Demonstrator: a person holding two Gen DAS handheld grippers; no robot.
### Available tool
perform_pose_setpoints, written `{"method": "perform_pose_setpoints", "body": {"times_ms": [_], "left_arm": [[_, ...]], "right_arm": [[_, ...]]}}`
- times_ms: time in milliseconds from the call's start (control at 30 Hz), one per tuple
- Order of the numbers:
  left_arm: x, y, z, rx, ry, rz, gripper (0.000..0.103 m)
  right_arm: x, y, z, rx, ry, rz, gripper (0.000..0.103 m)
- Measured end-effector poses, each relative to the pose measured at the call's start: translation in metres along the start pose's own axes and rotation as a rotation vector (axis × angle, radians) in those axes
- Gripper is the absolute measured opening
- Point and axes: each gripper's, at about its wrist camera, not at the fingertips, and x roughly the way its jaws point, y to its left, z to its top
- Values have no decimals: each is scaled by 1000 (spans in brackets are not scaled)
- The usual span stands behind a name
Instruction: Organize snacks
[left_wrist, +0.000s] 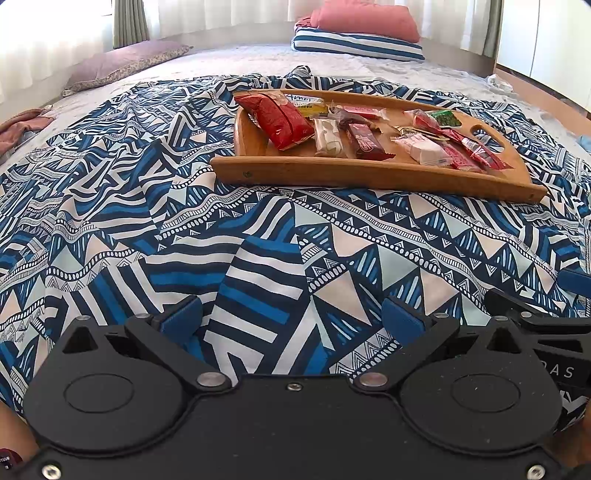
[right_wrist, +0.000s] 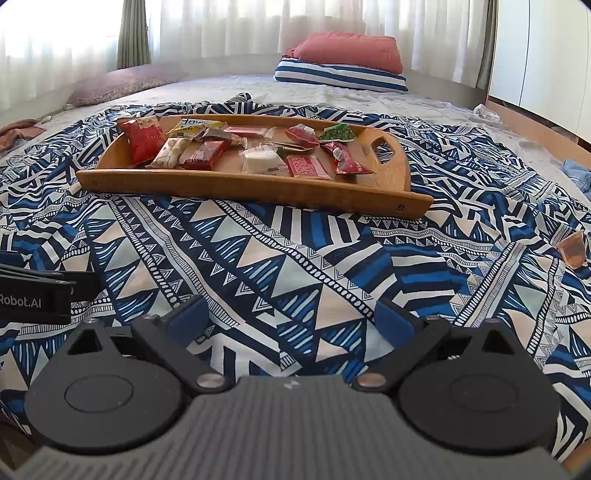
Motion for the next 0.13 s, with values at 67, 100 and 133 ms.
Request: {"method": "perform_pose_setpoints", "body": {"times_ms": [67, 100, 133], "left_arm": [[0, 0, 0, 1, -2, 1, 103], [-1, 0, 0, 2, -3, 1, 103], [-1, -1, 0, 2, -4, 2, 103]], "right_arm": [[0, 0, 0, 0, 0, 0, 101], [0, 0, 0, 0, 0, 0, 101], [0, 0, 0, 0, 0, 0, 101]]}}
